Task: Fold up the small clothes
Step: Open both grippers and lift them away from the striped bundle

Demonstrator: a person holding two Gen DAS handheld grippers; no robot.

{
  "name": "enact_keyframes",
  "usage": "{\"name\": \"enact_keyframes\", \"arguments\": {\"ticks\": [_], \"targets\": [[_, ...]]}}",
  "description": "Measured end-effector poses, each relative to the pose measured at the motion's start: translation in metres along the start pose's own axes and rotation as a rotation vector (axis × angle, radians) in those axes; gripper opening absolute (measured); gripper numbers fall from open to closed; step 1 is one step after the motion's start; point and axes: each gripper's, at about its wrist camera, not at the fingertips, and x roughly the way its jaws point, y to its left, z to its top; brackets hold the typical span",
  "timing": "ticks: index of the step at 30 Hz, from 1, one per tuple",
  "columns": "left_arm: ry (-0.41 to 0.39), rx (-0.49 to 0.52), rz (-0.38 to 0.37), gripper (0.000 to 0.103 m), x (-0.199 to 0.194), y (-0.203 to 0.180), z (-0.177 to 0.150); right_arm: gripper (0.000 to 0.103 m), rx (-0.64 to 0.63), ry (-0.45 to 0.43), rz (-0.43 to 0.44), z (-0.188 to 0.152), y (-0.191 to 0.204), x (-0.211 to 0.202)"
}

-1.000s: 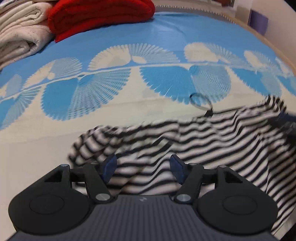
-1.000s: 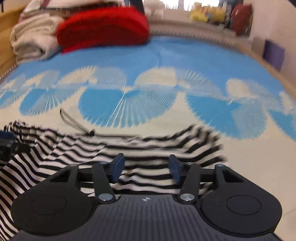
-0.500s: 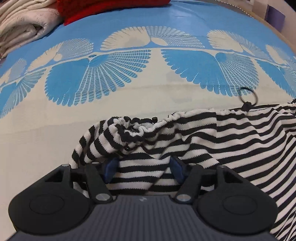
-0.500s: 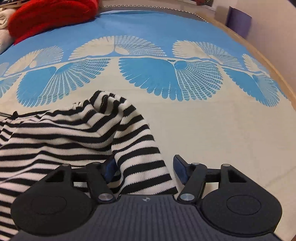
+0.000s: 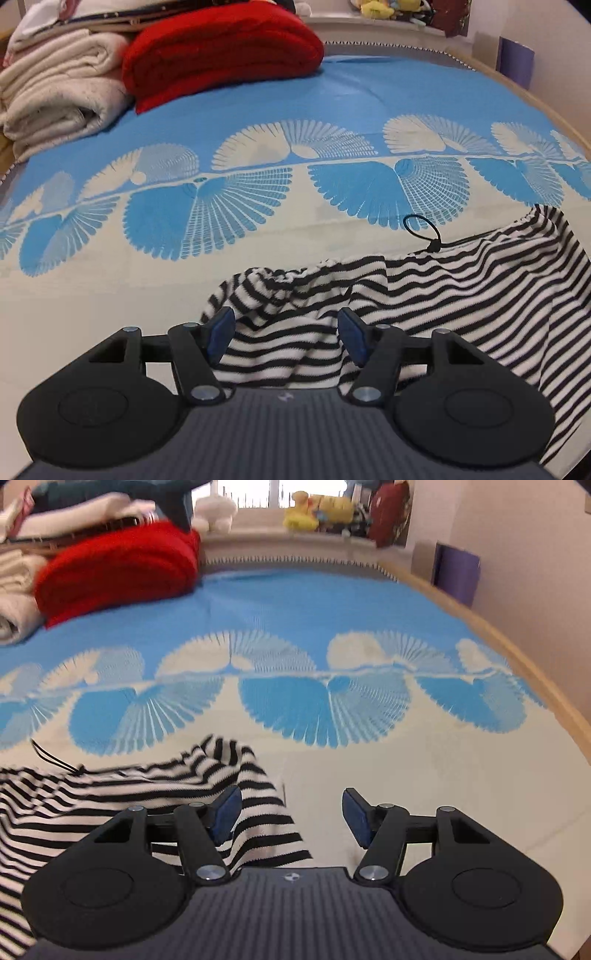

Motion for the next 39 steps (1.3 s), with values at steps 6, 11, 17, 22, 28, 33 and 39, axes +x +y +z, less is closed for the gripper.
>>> {"name": "enact_keyframes", "arguments": {"ticks": [6,11,17,22,28,33,39], "targets": [[-0.074,0.056,0.056,0.067,-0.035,-0.004,-0.022,0.062,0.088,-0.184,0.111,-0.001,-0.026,-0.084],[-0.166,-0.045,0.074,0.068,-0.093,-0.005,-0.035,0.066,0.077,-0.327,0.172,-0.009,-0.042,-0.144],[-0.229,-0.123,0.052,0.075,-0.134,-0.025,-0.088,0.066,0.03,-0.318,0.178,-0.045,-0.048,-0.163],[-0.147,-0.025,0.047,0.076,-0.116,-0.045,-0.131,0.066,0.005,-0.284,0.163,-0.061,-0.045,-0.162],[-0.038,-0.182,-0.033,0.076,-0.105,-0.016,-0.137,0.066,0.136,-0.254,0.143,-0.062,-0.069,-0.159],[-0.008,-0.343,-0.013,0.075,-0.095,0.021,-0.136,0.066,0.111,-0.21,0.146,-0.067,-0.068,-0.149],[0.05,-0.517,-0.008,0.053,-0.087,0.061,-0.147,0.066,-0.024,-0.138,0.152,-0.076,-0.052,-0.135]]}}
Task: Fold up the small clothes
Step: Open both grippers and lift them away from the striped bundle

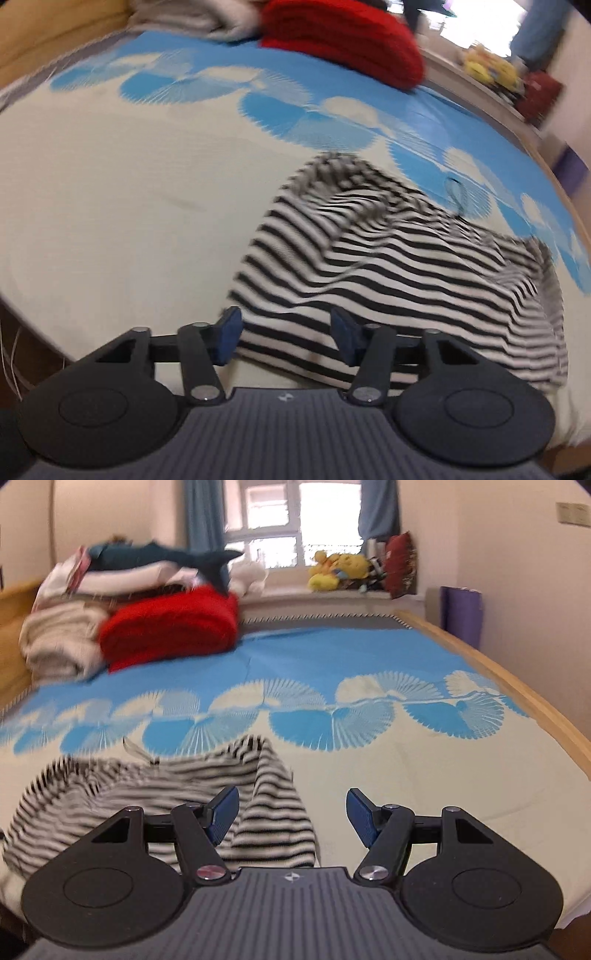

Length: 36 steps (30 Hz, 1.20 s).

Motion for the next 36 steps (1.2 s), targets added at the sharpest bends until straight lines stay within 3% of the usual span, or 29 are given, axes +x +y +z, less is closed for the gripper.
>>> {"name": "enact_keyframes", "arguments": {"ticks": [2,5,13,22,27,36], "targets": [[0.028,-0.065,0.012,0.044,0.003,0.013,0.003,0.066,-0.003,-0.001,0.008,0.001,0.001,0.0],[0.079,-0.166,0.006,0.044,0.011,0.028,0.005,0.066,0.025,-0.002,0.01,0.004,0.0,0.002],[0.106,-0.159,0.044,0.044,0.019,0.022,-0.001,0.066,0.029,-0.002,0.021,0.006,0.003,0.004],[0.127,-0.18,0.019,0.044,0.023,0.022,-0.003,0.066,0.017,-0.001,0.019,0.005,0.005,0.005],[0.179,-0.265,-0.053,0.05,0.032,0.027,-0.005,0.066,0.008,0.0,0.017,0.004,0.005,0.005],[0.221,-0.413,-0.053,0.055,0.056,0.041,-0.008,0.066,-0.011,0.001,0.011,0.003,0.008,0.005]]}}
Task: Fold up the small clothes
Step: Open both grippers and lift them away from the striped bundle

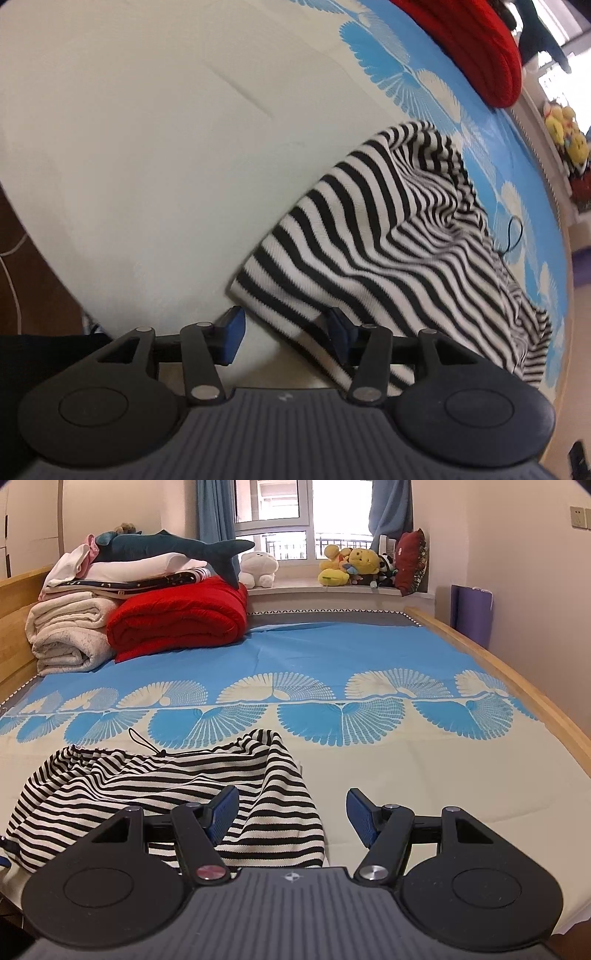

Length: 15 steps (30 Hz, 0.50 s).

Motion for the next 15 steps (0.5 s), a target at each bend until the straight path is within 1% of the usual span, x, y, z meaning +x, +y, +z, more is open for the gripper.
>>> {"name": "enact_keyframes", "arguments": {"ticks": [4,5,6,7,8,11,15], "targets": [[-0.035,-0.032,-0.036,0.056,0.005,0.0,0.0,0.066,-0.018,0.005,-0.013,-0.002,0.003,0.0],[-0.043,-0.031,-0.038,0.051,0.005,-0.002,0.0,0.066,-0.018,0.006,-0.017,-0.002,0.003,0.001],[-0.047,-0.027,-0.041,0.045,0.005,-0.003,-0.001,0.066,-0.015,0.008,-0.02,-0.003,0.002,0.001],[-0.044,-0.024,-0.052,0.024,0.006,-0.005,-0.001,0.066,-0.012,0.01,-0.022,-0.003,0.002,0.0],[-0.041,-0.021,-0.062,0.016,0.006,-0.006,-0.001,0.066,-0.009,0.011,-0.026,-0.003,0.002,0.0],[-0.101,0.036,-0.053,0.012,-0.004,-0.015,-0.002,0.066,-0.007,0.014,-0.038,-0.003,0.003,-0.001],[-0.199,0.11,-0.099,0.008,-0.04,-0.023,0.002,0.066,0.017,0.009,-0.054,-0.001,0.003,0.0]]}}
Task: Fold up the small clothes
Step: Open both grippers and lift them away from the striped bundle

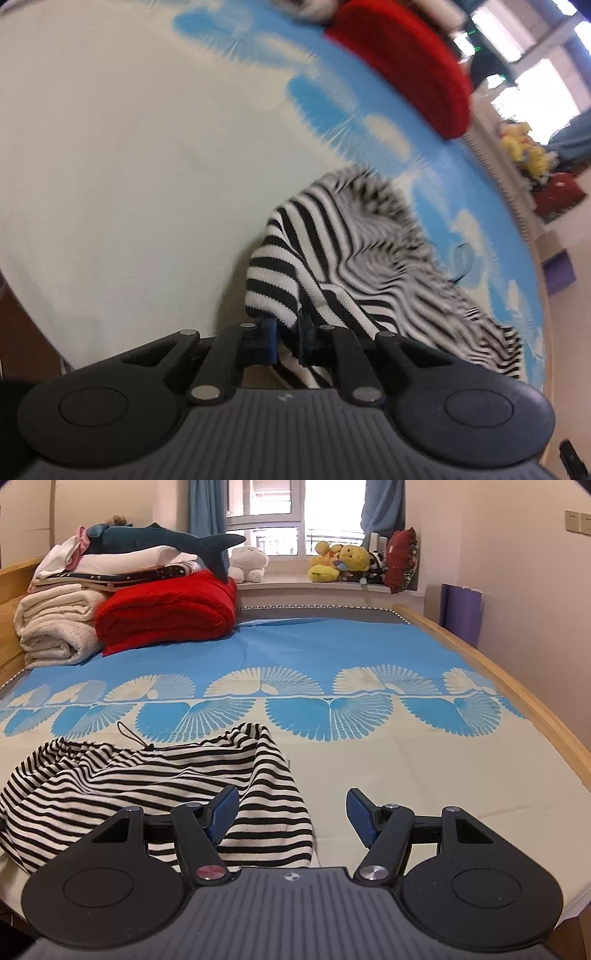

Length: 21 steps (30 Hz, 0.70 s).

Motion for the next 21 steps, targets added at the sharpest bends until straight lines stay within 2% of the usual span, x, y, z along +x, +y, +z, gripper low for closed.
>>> {"name": "enact_keyframes", "arguments": {"ticks": [2,4,7,11,13,15,18,21], "targets": [[-0.053,0.039,-0.011,0.005,-0.021,0.002,0.012,0.066,0.025,-0.006,0.001,0.002,0.001,0.001],[-0.069,0.036,-0.028,0.005,-0.035,0.012,0.022,0.066,0.044,-0.008,0.002,0.003,0.002,0.003],[-0.098,0.086,0.035,0.005,-0.049,0.022,0.027,0.066,0.057,0.001,0.01,0.003,0.004,0.006],[-0.039,0.165,0.148,0.005,-0.039,0.024,0.018,0.066,0.049,0.014,0.014,0.003,0.005,0.012],[-0.084,0.219,0.15,0.005,-0.041,0.011,0.013,0.066,0.059,0.02,0.012,0.004,0.002,0.014],[-0.142,0.285,0.101,0.005,-0.049,-0.013,0.007,0.066,0.078,0.021,0.007,0.005,-0.004,0.015],[-0.212,0.441,-0.012,0.005,-0.064,-0.074,-0.008,0.066,0.116,0.018,-0.006,0.006,-0.017,0.015],[-0.229,0.587,-0.18,0.005,-0.072,-0.149,-0.033,0.066,0.176,0.023,-0.018,0.005,-0.034,0.016]]}}
